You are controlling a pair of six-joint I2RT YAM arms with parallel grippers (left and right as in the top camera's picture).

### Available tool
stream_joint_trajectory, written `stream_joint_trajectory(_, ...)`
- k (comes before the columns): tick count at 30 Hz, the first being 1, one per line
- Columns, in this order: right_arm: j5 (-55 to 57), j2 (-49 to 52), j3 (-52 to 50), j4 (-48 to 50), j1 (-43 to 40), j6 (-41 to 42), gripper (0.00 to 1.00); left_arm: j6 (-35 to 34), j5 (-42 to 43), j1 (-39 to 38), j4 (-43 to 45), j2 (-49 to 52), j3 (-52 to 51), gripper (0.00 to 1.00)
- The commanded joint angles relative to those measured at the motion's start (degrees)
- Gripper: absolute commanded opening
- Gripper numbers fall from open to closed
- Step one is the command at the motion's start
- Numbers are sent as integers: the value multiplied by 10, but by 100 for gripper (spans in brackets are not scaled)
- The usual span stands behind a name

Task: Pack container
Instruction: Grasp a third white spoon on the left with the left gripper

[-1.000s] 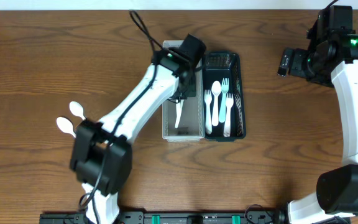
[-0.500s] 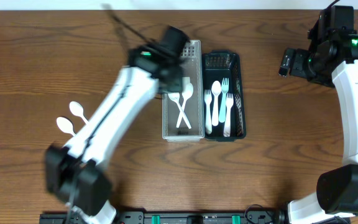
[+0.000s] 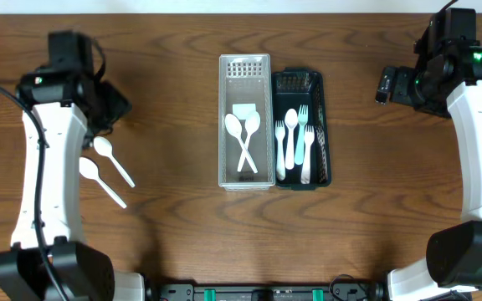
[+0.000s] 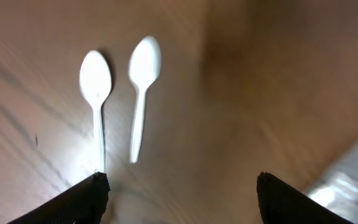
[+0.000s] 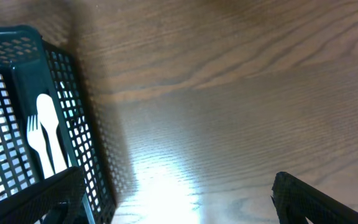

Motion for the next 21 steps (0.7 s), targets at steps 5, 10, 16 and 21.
stream_joint_trajectory(5, 5, 2, -1, -12, -3, -3, 99, -44, 48, 64, 117, 8, -170, 81)
stream_joint_trajectory(10, 4, 2, -1, -15, -3, -2, 99, -21, 52, 69, 162, 10, -218, 81)
stream_joint_trajectory(16, 4, 2, -1, -15, -3, -2, 99, -21, 52, 69, 175, 42, -223, 81)
stream_joint_trajectory(21, 4, 2, -1, -15, -3, -2, 99, -21, 54, 69, 183, 81, -223, 81)
